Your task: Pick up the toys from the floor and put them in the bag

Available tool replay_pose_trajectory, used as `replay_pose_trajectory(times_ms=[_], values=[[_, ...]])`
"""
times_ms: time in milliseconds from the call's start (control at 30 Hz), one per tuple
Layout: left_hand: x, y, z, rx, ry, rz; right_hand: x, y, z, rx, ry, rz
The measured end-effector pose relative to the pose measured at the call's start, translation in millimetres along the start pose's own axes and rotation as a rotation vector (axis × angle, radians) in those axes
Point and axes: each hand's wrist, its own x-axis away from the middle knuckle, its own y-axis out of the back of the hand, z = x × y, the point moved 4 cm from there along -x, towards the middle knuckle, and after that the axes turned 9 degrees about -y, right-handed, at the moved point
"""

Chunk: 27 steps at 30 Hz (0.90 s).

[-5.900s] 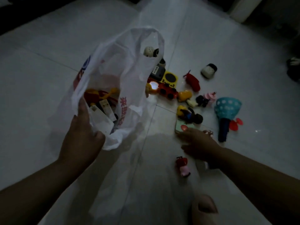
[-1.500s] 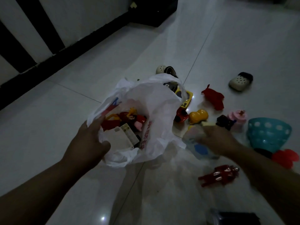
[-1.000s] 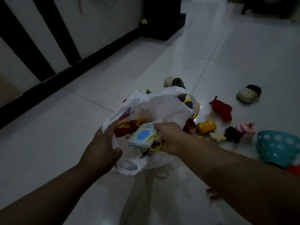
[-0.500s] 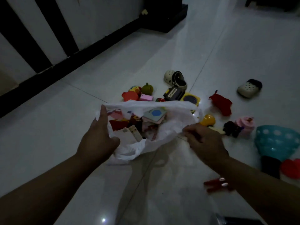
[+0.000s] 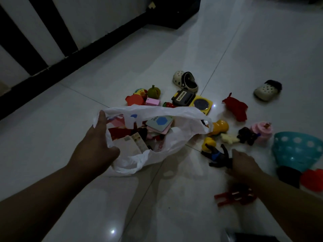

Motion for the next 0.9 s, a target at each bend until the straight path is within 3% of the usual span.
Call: replay_pose_trajectory(times_ms=[133, 433, 633, 800, 900], values=[[-1.6, 0.2, 3.3, -0.011, 0.013, 0.000, -6.5, 4.8, -2.3, -0.024, -0.005, 0.055], [3.1, -12.4, -8.2, 0.004, -0.004, 0.028, 30.0, 50.3, -6.8, -0.627, 0.119, 0.018], [4.9, -10.5, -18.9, 0.041, -0.012, 0.032, 82.4, 117.5, 2.8, -0.828, 0.292, 0.307], [8.6, -5.0, -20.6, 0.066, -0.016, 0.041, 111.3, 119.0, 33.7, -1.137, 0.422, 0.660], [14.1, -1.5, -19.1, 0.068, -0.020, 0.043, 131.0, 117.1, 67.2, -1.215, 0.416, 0.752]])
